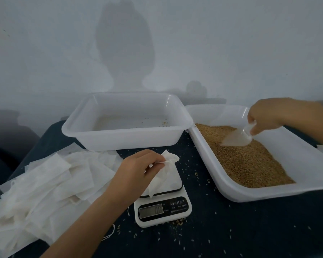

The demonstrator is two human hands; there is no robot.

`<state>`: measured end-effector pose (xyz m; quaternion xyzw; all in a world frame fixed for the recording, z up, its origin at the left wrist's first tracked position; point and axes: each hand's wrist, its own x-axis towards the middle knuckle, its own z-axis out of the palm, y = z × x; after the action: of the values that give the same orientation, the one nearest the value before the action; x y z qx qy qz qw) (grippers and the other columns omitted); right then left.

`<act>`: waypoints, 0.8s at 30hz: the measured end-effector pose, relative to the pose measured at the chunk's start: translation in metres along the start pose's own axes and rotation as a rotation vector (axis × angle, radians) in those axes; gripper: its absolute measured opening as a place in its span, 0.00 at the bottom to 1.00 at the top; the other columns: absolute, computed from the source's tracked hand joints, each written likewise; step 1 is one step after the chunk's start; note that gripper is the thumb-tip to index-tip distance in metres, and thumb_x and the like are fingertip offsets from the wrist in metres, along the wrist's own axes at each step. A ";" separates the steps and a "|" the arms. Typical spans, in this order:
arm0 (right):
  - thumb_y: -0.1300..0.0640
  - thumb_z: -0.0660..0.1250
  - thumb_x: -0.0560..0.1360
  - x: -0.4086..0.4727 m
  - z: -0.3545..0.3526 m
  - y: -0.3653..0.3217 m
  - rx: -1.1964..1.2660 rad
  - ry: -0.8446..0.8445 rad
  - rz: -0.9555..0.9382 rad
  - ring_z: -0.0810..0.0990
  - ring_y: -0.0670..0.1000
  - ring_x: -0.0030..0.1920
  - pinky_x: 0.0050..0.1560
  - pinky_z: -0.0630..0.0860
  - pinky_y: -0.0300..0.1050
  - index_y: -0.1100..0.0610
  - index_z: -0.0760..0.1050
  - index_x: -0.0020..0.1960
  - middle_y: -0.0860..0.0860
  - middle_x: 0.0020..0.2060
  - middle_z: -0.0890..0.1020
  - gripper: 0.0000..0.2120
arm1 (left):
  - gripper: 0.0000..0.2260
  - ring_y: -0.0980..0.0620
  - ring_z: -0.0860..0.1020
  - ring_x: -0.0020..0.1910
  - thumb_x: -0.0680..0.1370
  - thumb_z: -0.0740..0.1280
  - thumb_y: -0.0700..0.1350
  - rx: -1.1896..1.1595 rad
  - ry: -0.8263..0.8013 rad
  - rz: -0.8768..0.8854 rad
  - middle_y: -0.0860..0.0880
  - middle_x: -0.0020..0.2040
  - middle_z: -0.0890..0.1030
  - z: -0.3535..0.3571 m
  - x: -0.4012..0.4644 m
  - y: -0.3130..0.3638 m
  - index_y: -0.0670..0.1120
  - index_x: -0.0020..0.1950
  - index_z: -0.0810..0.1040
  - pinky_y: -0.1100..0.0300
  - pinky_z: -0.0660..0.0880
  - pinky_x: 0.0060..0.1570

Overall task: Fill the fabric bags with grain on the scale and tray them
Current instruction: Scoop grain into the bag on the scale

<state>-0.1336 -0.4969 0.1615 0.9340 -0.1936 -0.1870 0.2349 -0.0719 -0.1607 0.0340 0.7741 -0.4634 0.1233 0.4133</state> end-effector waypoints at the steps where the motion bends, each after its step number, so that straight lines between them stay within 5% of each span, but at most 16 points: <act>1: 0.39 0.64 0.76 -0.001 0.003 0.001 0.015 -0.008 -0.007 0.79 0.49 0.52 0.51 0.75 0.41 0.54 0.78 0.58 0.49 0.51 0.81 0.21 | 0.04 0.61 0.75 0.41 0.73 0.70 0.38 -0.003 0.000 -0.007 0.57 0.42 0.80 0.000 0.000 0.000 0.46 0.45 0.81 0.69 0.73 0.41; 5: 0.39 0.64 0.75 -0.008 0.015 0.006 0.195 -0.030 -0.025 0.80 0.45 0.45 0.44 0.73 0.36 0.52 0.79 0.53 0.46 0.41 0.82 0.18 | 0.04 0.59 0.76 0.42 0.73 0.71 0.37 -0.017 0.031 -0.046 0.57 0.42 0.79 0.000 -0.001 -0.001 0.46 0.45 0.81 0.70 0.73 0.42; 12: 0.38 0.62 0.76 0.009 0.055 -0.030 0.393 -0.004 -0.032 0.77 0.47 0.37 0.36 0.70 0.39 0.54 0.78 0.43 0.49 0.38 0.80 0.19 | 0.04 0.58 0.76 0.43 0.72 0.71 0.40 -0.022 0.080 -0.131 0.58 0.37 0.79 0.000 0.001 0.001 0.48 0.44 0.80 0.74 0.71 0.42; 19: 0.35 0.63 0.73 0.000 0.101 -0.031 0.676 0.148 0.085 0.79 0.47 0.40 0.41 0.76 0.43 0.50 0.77 0.47 0.48 0.40 0.81 0.18 | 0.03 0.60 0.77 0.43 0.72 0.71 0.41 -0.043 0.089 -0.149 0.58 0.37 0.80 -0.004 -0.002 0.000 0.48 0.44 0.79 0.74 0.71 0.42; 24: 0.39 0.66 0.73 -0.016 0.118 -0.014 0.779 0.240 0.158 0.78 0.47 0.41 0.36 0.69 0.39 0.50 0.77 0.53 0.45 0.39 0.77 0.17 | 0.04 0.62 0.77 0.43 0.73 0.71 0.40 -0.034 0.063 -0.121 0.59 0.38 0.79 0.000 0.001 0.001 0.48 0.45 0.81 0.77 0.69 0.43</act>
<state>-0.1955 -0.5219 0.0616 0.9505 -0.2921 0.0293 -0.1017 -0.0722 -0.1615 0.0357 0.7892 -0.4047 0.1147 0.4476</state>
